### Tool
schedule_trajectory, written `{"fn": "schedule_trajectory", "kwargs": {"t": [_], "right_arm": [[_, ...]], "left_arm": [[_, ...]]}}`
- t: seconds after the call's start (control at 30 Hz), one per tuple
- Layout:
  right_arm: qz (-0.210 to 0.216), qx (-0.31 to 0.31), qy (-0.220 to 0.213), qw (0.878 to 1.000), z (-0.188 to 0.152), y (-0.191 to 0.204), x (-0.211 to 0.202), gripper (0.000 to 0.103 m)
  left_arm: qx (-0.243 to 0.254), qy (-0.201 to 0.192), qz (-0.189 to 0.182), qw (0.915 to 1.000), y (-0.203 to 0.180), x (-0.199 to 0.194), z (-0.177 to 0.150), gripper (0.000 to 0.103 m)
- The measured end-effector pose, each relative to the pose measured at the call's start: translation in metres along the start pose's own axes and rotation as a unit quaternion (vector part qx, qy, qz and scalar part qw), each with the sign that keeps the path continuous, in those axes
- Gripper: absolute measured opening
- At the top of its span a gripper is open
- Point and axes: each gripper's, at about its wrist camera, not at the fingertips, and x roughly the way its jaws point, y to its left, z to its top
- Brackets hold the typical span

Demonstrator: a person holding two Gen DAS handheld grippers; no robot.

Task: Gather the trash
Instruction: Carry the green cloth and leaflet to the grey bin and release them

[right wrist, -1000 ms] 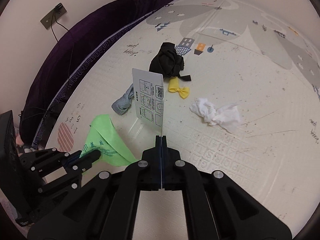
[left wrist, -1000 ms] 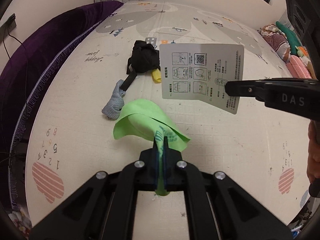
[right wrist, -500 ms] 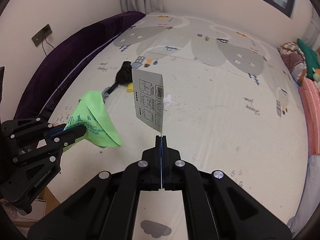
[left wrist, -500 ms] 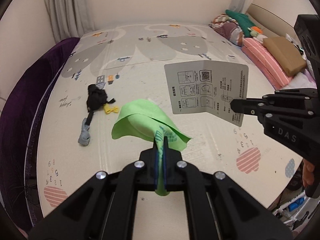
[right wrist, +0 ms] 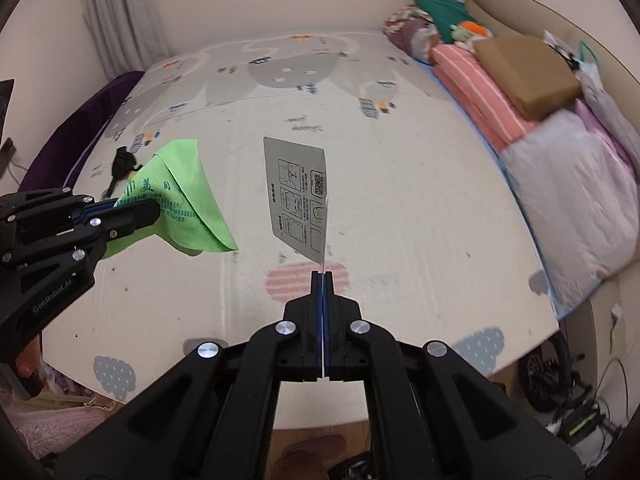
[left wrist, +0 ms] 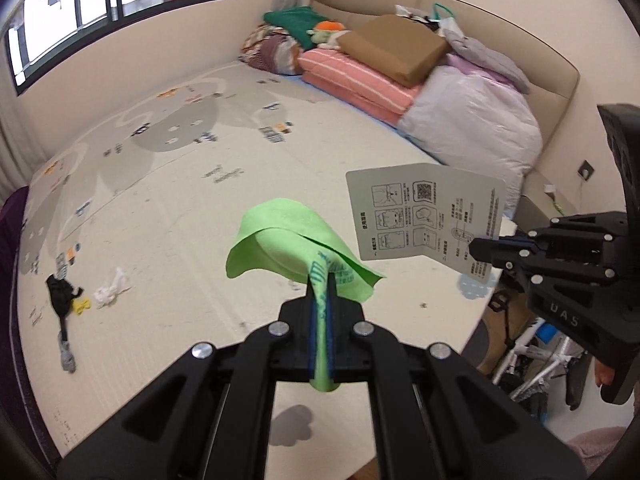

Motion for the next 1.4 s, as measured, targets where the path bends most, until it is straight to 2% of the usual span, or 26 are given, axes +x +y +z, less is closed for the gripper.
{"fn": "schedule_trajectory", "kwargs": {"t": [0.17,0.3,0.47,0.63,0.77,0.9,1.07,1.2,1.23,1.27,1.33,1.4], "right_arm": [[-0.058,0.088,0.018,0.994,-0.086,-0.105,-0.041,0.000],[-0.099,0.166,0.035,0.981,-0.158,-0.175,-0.066,0.000],[-0.136,0.265,0.057,0.953,-0.236,-0.237,-0.079,0.000],[-0.148,0.334,0.078,0.928,-0.291,-0.268,-0.055,0.000],[-0.147,0.374,0.091,0.911,-0.327,-0.288,-0.009,0.000],[-0.141,0.403,0.098,0.899,-0.349,-0.304,0.046,0.000],[-0.130,0.423,0.107,0.890,-0.366,-0.322,0.102,0.000],[-0.117,0.435,0.108,0.886,-0.375,-0.331,0.131,0.001],[-0.112,0.436,0.108,0.886,-0.377,-0.332,0.137,0.001],[-0.109,0.437,0.109,0.886,-0.379,-0.334,0.142,0.001],[-0.103,0.438,0.110,0.886,-0.381,-0.336,0.149,0.001],[-0.101,0.438,0.109,0.887,-0.380,-0.336,0.151,0.001]], "left_arm": [[0.068,0.013,-0.057,0.9960,-0.107,0.023,0.003,0.004],[0.124,0.032,-0.105,0.9862,-0.193,0.044,-0.002,0.004],[0.194,0.065,-0.160,0.9657,-0.277,0.075,-0.018,0.004],[0.255,0.106,-0.194,0.9412,-0.333,0.125,-0.044,0.004],[0.294,0.128,-0.210,0.9238,-0.359,0.178,-0.069,0.004],[0.327,0.141,-0.215,0.9096,-0.378,0.235,-0.091,0.004],[0.347,0.160,-0.228,0.8953,-0.391,0.292,-0.113,0.007],[0.357,0.184,-0.227,0.8871,-0.397,0.328,-0.131,0.010],[0.360,0.190,-0.221,0.8863,-0.397,0.336,-0.134,0.019],[0.361,0.192,-0.215,0.8868,-0.398,0.342,-0.137,0.036],[0.359,0.183,-0.212,0.8904,-0.397,0.346,-0.138,0.054],[0.360,0.179,-0.209,0.8917,-0.396,0.348,-0.137,0.058]]}}
